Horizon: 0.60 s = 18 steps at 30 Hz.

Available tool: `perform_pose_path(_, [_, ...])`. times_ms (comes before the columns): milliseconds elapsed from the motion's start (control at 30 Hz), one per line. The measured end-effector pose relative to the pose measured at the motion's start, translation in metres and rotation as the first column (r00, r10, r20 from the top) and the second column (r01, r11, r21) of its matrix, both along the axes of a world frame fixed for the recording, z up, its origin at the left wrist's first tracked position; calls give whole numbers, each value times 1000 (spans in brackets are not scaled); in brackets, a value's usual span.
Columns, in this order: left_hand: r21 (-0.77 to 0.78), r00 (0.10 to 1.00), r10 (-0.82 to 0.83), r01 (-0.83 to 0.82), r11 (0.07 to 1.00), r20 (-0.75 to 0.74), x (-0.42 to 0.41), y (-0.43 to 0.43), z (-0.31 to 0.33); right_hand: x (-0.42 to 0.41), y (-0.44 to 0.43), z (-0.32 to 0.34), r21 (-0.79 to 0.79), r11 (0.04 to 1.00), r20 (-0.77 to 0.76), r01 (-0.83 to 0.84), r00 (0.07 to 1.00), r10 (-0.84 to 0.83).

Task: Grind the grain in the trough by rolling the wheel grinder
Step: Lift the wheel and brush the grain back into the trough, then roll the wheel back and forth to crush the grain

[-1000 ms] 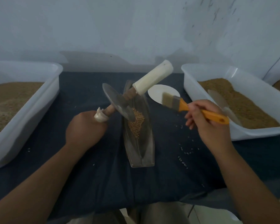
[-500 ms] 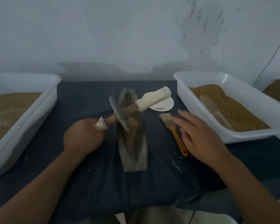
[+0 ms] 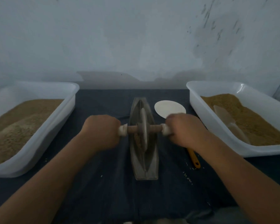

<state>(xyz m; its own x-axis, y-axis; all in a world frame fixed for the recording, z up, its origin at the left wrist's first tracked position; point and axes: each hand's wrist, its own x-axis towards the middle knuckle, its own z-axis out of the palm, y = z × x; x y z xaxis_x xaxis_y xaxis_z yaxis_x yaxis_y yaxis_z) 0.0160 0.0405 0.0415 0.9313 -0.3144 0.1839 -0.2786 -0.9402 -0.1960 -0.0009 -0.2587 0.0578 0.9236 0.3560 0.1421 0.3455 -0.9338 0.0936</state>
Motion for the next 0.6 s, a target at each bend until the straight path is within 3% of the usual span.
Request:
perform_pose_path(167, [1, 989, -16, 16, 1000, -150, 32, -9, 17, 44, 12, -11, 43, 991, -22, 131, 991, -130])
perform_pose_path(267, [-45, 990, 14, -21, 999, -143, 47, -19, 23, 64, 19, -9, 33, 983, 54, 181, 982, -183])
perform_pose_path(367, [-32, 988, 27, -32, 999, -152, 54, -25, 30, 66, 19, -4, 38, 982, 32, 183, 982, -184])
perform_pose_path(533, [-28, 907, -90, 86, 996, -412, 28, -3, 18, 23, 1, -10, -16, 992, -299, 122, 947, -121])
perform_pose_path(600, [-56, 892, -123, 109, 992, -435, 25, 3, 10, 15, -3, -9, -41, 996, -303, 85, 948, -93])
